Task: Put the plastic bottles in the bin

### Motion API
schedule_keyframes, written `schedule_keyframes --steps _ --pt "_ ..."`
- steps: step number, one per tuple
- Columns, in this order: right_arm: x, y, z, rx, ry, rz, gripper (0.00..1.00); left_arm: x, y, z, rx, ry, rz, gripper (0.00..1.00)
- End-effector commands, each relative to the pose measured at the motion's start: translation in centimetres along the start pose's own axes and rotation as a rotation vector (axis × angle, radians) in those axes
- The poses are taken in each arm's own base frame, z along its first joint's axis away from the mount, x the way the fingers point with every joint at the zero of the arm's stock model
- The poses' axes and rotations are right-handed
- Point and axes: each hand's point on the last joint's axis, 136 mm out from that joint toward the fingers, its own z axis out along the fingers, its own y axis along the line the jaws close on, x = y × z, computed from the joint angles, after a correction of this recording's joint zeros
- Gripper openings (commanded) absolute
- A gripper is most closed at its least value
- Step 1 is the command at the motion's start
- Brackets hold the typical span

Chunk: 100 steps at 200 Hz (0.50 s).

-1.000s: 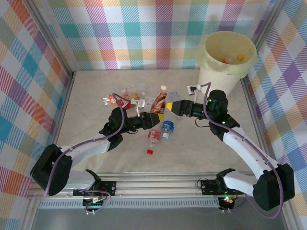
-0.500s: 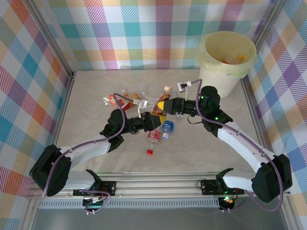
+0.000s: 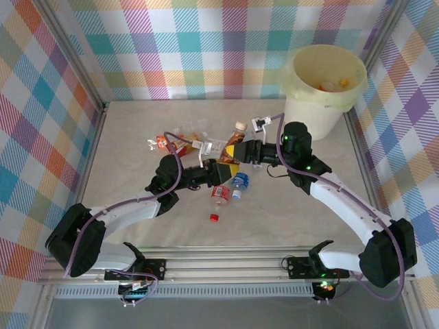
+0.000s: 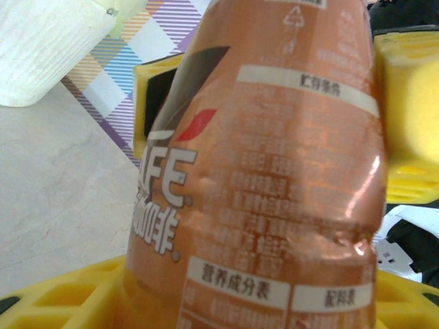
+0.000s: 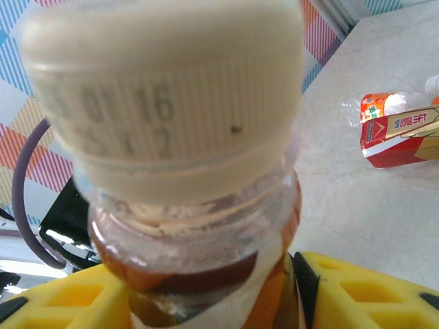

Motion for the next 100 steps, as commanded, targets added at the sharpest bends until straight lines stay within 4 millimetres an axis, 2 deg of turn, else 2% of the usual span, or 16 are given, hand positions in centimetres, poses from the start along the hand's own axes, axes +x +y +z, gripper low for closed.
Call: schedule_keyframes --steps 1,29,47,70,84,100 --pt "-0.3 1.7 0.0 -0.028 0.01 -0.058 0.52 -0.9 -1.5 0.7 0.045 -0.02 0.029 0.54" --pt "-0.4 1.4 -0.2 0.003 0.005 -0.063 0.49 -0.9 -1.4 0.7 0.034 -0.018 0.032 0.6" --pt "-0.6 1.0 -0.3 0.032 -0.008 -0.058 0.47 -0.9 -1.0 0.6 0.009 -0.018 0.031 0.72" --pt "-1.0 -1.0 -0.7 0.152 -0.047 -0.018 0.47 -0.7 -0.6 0.5 -0.016 -0.01 0.021 0.94" --pt "-1.2 -2.4 -1.0 0.239 -0.05 0.01 0.46 -0.7 -0.6 0.4 -0.023 -0.009 0.026 1.0" --pt "-1.2 -3.6 -1.2 0.308 -0.046 0.023 0.47 -0.8 -0.3 0.1 -0.052 -0.021 0.026 1.0"
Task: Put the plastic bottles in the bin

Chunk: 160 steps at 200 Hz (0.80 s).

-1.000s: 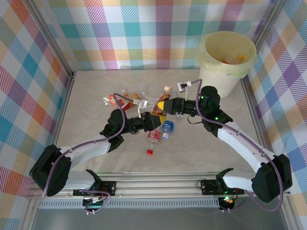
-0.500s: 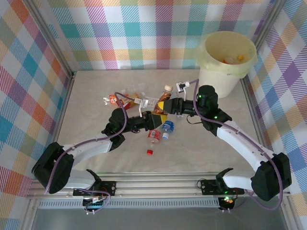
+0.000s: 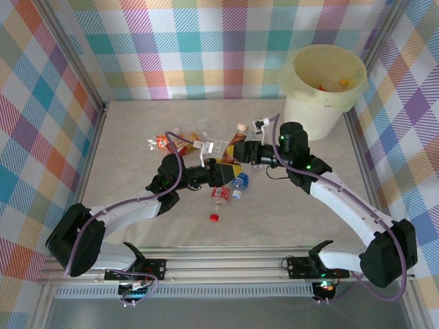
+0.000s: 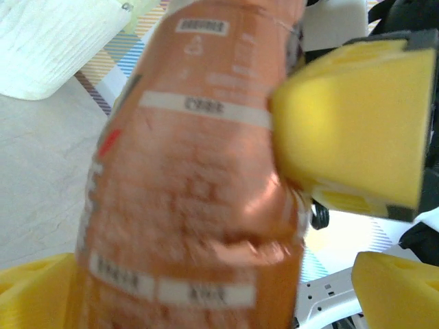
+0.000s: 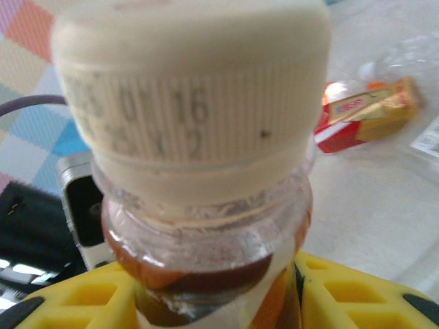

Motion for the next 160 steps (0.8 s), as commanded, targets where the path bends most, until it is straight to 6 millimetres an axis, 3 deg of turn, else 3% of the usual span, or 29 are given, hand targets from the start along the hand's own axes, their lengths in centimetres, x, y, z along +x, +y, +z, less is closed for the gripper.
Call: schedule_keyframes --steps 1,33,60,78,124,160 --pt "-1.3 -0.9 -0.7 0.123 -0.038 -0.017 0.47 -0.9 -1.0 -0.2 -0.009 -0.031 0.043 1.0" --pt "-2.2 -3.4 -1.2 0.271 -0.055 -0.012 0.48 -1.5 1.2 -1.8 -0.16 -0.109 0.042 1.0" --pt "-3.6 -4.4 -2.1 0.348 -0.095 -0.027 0.48 -2.1 6.4 -5.1 -0.522 -0.184 -0.017 1.0" --pt "-5.1 -4.6 -3.0 0.375 -0.144 -0.05 0.48 -2.0 8.4 -7.4 -0.684 -0.211 -0.035 1.0" --pt "-10.4 -6.6 -5.6 0.413 -0.308 -0.032 0.47 -1.2 12.2 -13.6 -1.015 -0.332 -0.118 1.0" --pt "-16.1 -8.5 -8.1 0.424 -0.44 -0.013 0.47 -0.2 13.1 -15.5 -1.102 -0.349 -0.155 1.0"
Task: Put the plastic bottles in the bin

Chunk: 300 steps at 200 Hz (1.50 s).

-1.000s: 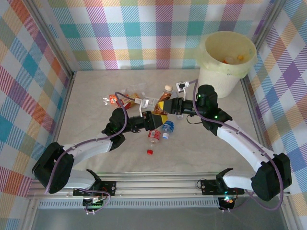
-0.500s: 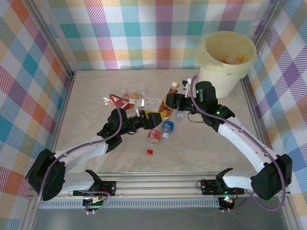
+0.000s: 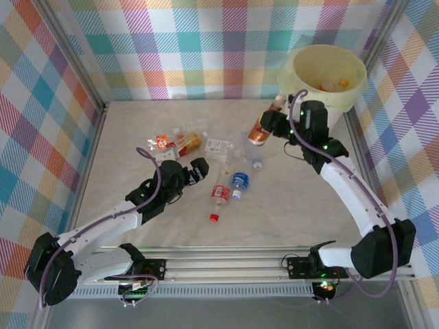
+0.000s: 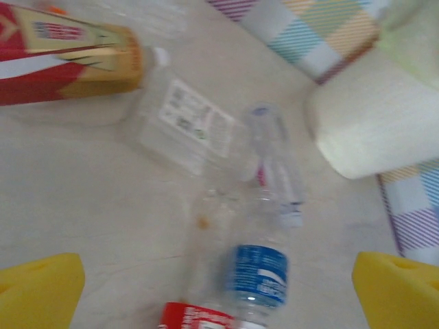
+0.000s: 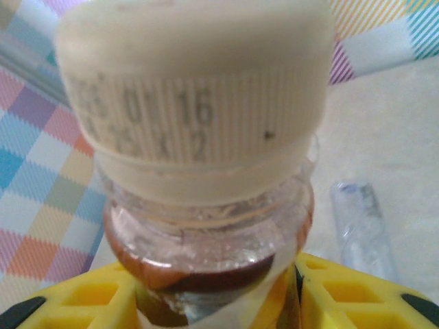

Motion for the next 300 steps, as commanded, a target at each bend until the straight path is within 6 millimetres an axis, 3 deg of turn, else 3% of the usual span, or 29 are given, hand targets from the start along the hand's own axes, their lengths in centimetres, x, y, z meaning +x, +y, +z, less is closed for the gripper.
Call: schedule_keyframes --steps 1,44,73,120,149,168,214,257,300 --pt "-5.6 0.2 -0.3 -0.034 -0.138 0.002 0.47 -0.1 3.0 -0.8 -0.134 -0.039 -0.021 1.0" --pt "-13.4 -1.4 -0.1 -0.008 -0.268 -0.005 0.47 -0.2 3.6 -1.1 -0.156 -0.046 0.001 1.0" --pt "-18.5 -3.6 -0.4 0.042 -0.36 0.0 0.48 -0.1 4.2 -1.2 -0.183 -0.046 0.012 1.0" --pt "-24.2 -8.0 -0.3 0.175 -0.486 0.016 0.48 0.1 5.2 -1.3 -0.221 -0.048 0.023 1.0" --pt "-25.7 -12.8 1.3 0.296 -0.527 0.086 0.49 0.2 5.5 -1.2 -0.234 -0.055 0.015 1.0" --pt "-26.7 -14.9 2.1 0.336 -0.56 0.136 0.49 0.3 5.6 -1.0 -0.238 -0.05 0.018 1.0" --pt "-26.4 -19.9 4.3 0.48 -0.556 0.241 0.54 0.4 6.0 -0.8 -0.261 -0.048 0.026 1.0" --pt "-27.1 -22.4 4.7 0.55 -0.64 0.274 0.55 0.7 5.9 -0.3 -0.274 -0.026 0.042 1.0" --pt "-27.6 -24.7 4.7 0.657 -0.696 0.229 0.64 0.9 6.1 0.0 -0.295 -0.013 0.047 1.0"
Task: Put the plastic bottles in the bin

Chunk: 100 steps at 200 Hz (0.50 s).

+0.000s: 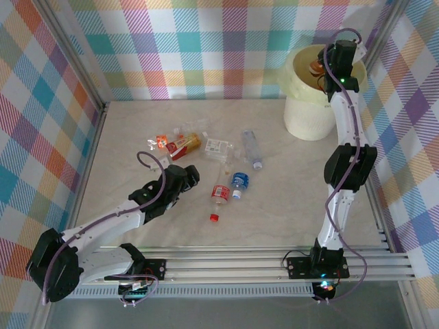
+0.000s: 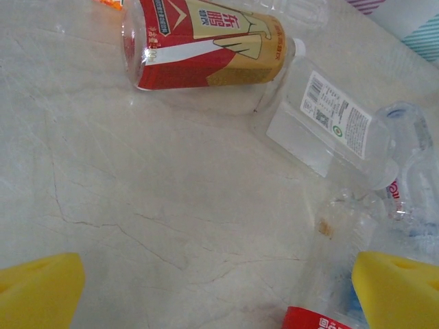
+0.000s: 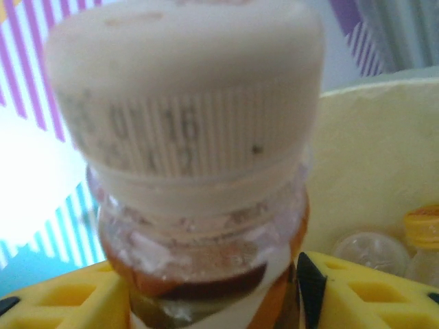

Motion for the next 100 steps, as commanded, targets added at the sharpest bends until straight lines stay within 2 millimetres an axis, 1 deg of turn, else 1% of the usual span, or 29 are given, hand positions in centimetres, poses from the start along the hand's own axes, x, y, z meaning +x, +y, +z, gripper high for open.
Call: schedule_keyframes --steps 1,16,50,73,100 --pt "-2.5 -0.4 0.4 0.037 -0.111 -0.01 0.64 -0.3 -0.1 -0.2 -0.019 -0.005 0.007 1.0" --pt "-2.7 -0.2 0.7 0.04 -0.116 -0.037 0.69 -0.3 -0.1 -0.1 -0.023 -0.003 0.008 1.0" --pt "-2.9 -1.2 0.5 0.096 -0.121 -0.066 0.84 -0.2 0.1 -0.1 -0.033 0.002 0.013 1.0" --pt "-2.6 -1.2 0.2 0.102 -0.103 -0.088 0.87 -0.1 0.2 0.0 -0.04 0.003 0.016 1.0" --pt "-2.6 -0.5 -0.4 0.07 -0.076 -0.109 0.88 -0.2 0.2 0.0 -0.042 0.001 0.015 1.0"
